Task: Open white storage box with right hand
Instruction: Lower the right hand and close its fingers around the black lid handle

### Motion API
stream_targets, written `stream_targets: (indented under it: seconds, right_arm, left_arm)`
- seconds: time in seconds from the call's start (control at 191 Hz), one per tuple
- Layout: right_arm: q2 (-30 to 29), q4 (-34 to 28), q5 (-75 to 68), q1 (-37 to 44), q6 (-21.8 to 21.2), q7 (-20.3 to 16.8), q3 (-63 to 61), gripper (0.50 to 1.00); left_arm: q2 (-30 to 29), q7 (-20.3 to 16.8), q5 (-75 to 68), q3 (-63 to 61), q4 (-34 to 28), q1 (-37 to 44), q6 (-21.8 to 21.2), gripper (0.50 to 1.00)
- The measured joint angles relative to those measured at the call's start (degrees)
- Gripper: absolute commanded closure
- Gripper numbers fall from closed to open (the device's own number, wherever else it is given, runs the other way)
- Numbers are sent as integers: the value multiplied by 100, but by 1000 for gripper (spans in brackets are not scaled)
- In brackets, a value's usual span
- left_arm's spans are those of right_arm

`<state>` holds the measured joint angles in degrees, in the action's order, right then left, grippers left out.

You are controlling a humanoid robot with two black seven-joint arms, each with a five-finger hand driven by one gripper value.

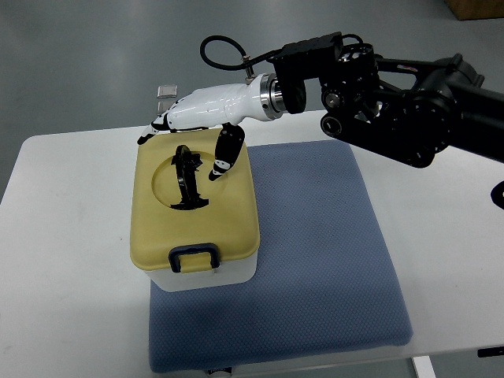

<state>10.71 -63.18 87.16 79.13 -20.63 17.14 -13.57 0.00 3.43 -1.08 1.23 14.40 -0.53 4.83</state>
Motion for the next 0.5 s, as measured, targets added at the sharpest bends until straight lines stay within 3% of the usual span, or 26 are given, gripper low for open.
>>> stream_targets:
  seconds: [0.499]
  right_arm:
    - [-145, -54, -2, -74, 267, 9, 8, 683]
  left_arm:
    - [0, 6, 3, 0, -6, 0, 0, 500]
